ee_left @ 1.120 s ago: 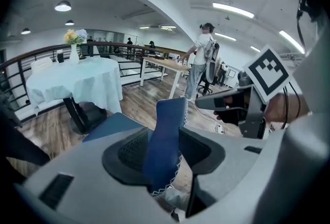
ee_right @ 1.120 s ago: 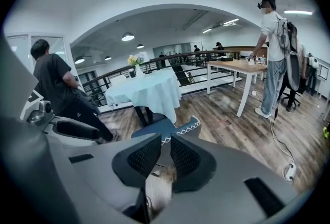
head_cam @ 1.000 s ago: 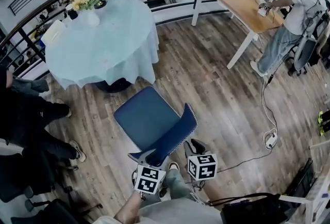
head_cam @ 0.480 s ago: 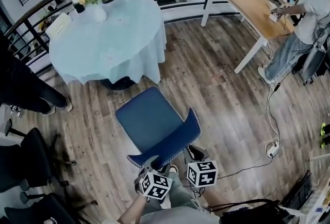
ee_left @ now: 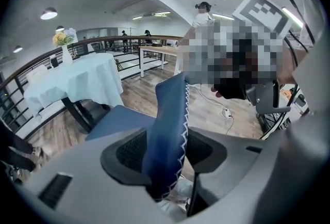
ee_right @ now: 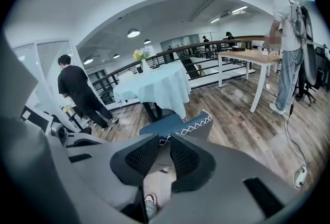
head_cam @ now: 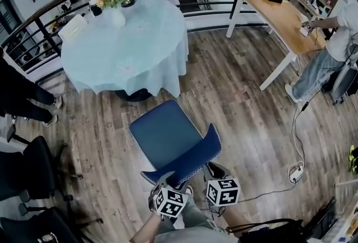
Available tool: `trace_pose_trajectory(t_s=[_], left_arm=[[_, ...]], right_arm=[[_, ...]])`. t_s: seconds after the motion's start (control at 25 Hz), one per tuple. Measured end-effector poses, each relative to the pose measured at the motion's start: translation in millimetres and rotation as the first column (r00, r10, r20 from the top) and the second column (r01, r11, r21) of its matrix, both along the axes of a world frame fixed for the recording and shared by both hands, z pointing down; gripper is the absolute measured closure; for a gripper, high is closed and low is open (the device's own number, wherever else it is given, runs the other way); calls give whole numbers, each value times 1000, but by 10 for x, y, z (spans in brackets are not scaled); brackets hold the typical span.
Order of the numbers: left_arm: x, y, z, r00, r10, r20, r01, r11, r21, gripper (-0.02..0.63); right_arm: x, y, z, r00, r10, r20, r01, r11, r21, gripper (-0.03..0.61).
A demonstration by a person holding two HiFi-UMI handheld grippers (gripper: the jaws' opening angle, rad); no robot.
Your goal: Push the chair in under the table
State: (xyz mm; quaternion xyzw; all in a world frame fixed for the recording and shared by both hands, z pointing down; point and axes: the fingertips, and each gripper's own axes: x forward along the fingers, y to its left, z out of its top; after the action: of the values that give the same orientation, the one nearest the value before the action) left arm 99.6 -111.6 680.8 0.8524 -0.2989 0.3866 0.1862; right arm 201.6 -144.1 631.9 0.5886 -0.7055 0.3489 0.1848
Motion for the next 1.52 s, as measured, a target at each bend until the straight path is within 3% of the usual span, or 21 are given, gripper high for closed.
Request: trace_pose_trajectory(t_s=[0.48,1.52], left_arm=[[7,-432,-11,1000,-23,-3,23,999,22,405],[-155,-812,25,1000,14,-1,-14,1000,27,405]], right_arm=[[2,-439,-3,1000,-12,9,12,1000,22,497],[-164,-808,23,1000,-14,19,14,1000,-13,499]])
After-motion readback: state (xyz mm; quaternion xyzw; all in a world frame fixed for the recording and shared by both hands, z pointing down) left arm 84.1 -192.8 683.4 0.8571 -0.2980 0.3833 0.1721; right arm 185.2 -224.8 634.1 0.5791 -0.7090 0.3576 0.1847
